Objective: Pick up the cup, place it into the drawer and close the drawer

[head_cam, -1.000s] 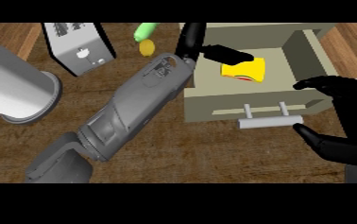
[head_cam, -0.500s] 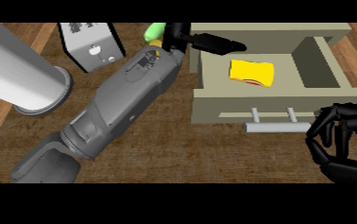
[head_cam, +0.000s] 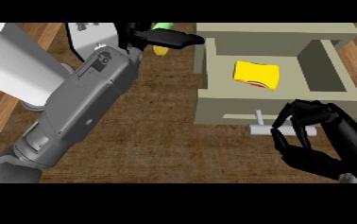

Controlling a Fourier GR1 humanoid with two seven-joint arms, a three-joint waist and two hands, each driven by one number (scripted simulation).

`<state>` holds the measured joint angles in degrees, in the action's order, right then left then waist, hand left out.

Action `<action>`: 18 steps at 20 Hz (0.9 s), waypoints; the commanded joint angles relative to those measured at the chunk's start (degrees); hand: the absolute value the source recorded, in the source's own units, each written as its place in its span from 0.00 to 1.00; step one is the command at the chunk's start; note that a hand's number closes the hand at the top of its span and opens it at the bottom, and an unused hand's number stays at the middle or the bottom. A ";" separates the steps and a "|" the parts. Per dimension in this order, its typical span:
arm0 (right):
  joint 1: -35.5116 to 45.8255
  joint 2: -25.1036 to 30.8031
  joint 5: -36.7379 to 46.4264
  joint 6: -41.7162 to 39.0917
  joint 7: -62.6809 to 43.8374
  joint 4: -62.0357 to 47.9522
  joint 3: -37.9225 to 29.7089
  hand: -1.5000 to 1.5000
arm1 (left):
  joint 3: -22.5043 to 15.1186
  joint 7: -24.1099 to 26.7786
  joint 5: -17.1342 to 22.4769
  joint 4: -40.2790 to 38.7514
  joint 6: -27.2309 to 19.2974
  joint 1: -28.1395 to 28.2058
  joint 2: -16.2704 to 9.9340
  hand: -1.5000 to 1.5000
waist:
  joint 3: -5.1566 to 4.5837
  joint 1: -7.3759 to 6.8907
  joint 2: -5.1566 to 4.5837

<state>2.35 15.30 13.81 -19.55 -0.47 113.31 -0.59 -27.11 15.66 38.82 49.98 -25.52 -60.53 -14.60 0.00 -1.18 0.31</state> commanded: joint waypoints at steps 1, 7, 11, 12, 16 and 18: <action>6.36 -1.01 7.54 3.34 -0.64 -5.86 2.83 1.00 | 0.76 -1.97 0.48 10.45 0.13 7.04 -3.62 0.00 | -0.02 -1.32 0.09; 8.15 1.75 21.89 6.26 5.17 -15.70 9.65 1.00 | 3.97 -1.68 1.39 14.05 4.54 13.59 -9.50 0.00 | -0.01 -1.01 -0.24; 12.09 1.31 31.65 10.99 6.22 -24.29 14.12 1.00 | 5.58 -0.35 1.81 17.23 6.53 18.88 -12.63 0.00 | -0.01 -1.76 -0.39; 10.93 2.76 31.70 12.91 10.73 -28.32 12.41 1.00 | 4.59 -1.20 1.60 20.16 5.11 20.62 -11.39 0.00 | 0.05 -1.52 -0.35; 18.30 -0.11 38.41 18.55 11.58 -40.67 14.46 1.00 | 6.53 -1.55 2.02 22.43 7.01 23.28 -14.08 0.00 | 0.06 -1.65 -0.60; 20.76 -3.33 40.23 20.47 10.32 -46.19 15.35 1.00 | 6.11 -1.12 1.76 26.56 8.01 28.77 -15.54 0.00 | 0.05 -1.72 -0.50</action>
<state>18.45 15.50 49.33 -2.99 9.55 78.16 12.75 -21.48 14.56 40.67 71.97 -18.50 -37.06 -28.31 -0.17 -2.86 0.11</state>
